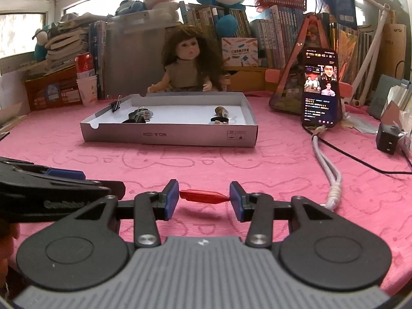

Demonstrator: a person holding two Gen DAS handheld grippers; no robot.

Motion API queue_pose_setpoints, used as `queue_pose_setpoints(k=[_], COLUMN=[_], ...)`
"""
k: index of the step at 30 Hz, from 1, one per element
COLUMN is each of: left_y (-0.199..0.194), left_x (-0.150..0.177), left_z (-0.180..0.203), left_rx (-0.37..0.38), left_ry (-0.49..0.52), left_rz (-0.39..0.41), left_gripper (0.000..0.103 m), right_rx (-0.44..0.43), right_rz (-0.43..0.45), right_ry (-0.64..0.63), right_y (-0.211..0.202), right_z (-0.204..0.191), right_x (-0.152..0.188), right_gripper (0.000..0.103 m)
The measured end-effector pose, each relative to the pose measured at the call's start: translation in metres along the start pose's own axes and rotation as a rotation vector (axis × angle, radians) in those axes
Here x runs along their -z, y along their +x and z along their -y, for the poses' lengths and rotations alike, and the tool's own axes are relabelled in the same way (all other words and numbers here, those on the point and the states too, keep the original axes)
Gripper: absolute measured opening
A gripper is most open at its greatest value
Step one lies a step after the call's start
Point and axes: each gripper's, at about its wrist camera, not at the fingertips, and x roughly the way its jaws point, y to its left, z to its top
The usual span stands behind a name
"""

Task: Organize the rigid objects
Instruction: 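Grasp a red stick with the left gripper while the right grasps another, then carry red stick with left gripper while right carries its stick into tray, open both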

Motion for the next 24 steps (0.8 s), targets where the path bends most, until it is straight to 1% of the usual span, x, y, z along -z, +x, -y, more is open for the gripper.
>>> queue_pose_setpoints(k=[3, 6, 7, 10, 15, 24], left_y=[0.002, 0.003, 0.003, 0.001, 0.000, -0.001], left_x=[0.004, 0.006, 0.007, 0.007, 0.003, -0.012], left_z=[0.006, 0.010, 0.011, 0.012, 0.005, 0.001], left_rx=[-0.028, -0.044, -0.047, -0.049, -0.032, -0.043], left_ry=[0.022, 0.038, 0.043, 0.059, 0.026, 0.030], left_rz=[0.015, 0.028, 0.033, 0.043, 0.035, 0.058], left_gripper=[0.053, 0.050, 0.047, 0.036, 0.035, 0.035], right_rx=[0.001, -0.007, -0.013, -0.039, -0.055, -0.067], right_rz=[-0.005, -0.008, -0.008, -0.005, 0.013, 0.033], right_ry=[-0.007, -0.009, -0.010, -0.011, -0.008, 0.005], right_y=[0.001, 0.002, 0.002, 0.002, 0.001, 0.004], right_z=[0.001, 0.001, 0.001, -0.001, -0.003, -0.004], right_x=[0.001, 0.001, 0.002, 0.002, 0.000, -0.013], right_gripper=[0.049, 0.049, 0.049, 0.049, 0.049, 0.049])
